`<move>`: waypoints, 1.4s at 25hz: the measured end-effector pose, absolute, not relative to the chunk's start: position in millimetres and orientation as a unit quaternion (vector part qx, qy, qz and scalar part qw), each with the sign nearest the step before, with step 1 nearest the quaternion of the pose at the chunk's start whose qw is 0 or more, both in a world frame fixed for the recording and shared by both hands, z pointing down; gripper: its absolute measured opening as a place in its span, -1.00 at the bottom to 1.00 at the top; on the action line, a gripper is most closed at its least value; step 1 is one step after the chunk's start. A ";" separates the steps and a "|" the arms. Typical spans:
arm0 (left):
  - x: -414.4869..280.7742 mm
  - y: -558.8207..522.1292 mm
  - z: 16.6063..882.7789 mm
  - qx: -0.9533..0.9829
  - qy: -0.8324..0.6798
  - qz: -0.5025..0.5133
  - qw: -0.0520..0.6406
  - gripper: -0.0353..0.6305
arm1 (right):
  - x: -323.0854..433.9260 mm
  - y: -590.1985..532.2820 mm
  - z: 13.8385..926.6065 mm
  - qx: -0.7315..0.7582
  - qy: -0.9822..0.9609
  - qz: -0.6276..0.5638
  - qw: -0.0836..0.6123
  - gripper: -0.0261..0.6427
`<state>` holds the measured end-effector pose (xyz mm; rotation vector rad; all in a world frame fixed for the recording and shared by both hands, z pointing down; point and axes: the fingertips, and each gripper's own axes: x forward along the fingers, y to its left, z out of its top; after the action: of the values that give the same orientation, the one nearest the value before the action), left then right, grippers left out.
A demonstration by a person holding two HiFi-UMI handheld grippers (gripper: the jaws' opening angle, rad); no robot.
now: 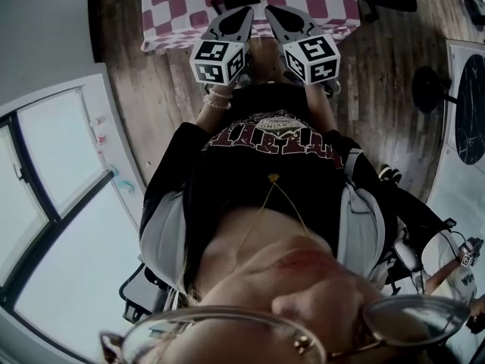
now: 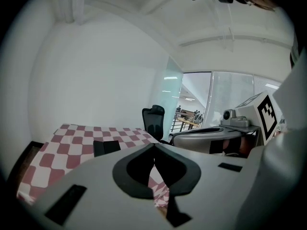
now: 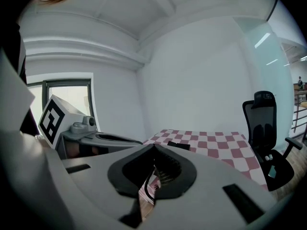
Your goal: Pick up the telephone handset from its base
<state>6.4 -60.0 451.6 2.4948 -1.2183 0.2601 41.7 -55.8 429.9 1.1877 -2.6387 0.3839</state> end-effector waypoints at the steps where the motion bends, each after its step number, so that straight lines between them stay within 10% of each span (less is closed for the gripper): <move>1: 3.5 -65.2 452.8 0.881 -0.428 0.091 0.178 -0.86 | 38.6 -60.7 430.6 0.406 -0.898 0.131 0.112 -0.87; 35: -43.6 -167.4 476.2 0.902 -0.366 0.097 0.205 -0.86 | -3.7 -161.6 455.2 0.462 -0.863 0.138 0.152 -0.87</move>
<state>-43.6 -167.4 476.2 2.5151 -1.0207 0.2705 -3.7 -161.6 455.2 1.3268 -2.4755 0.3968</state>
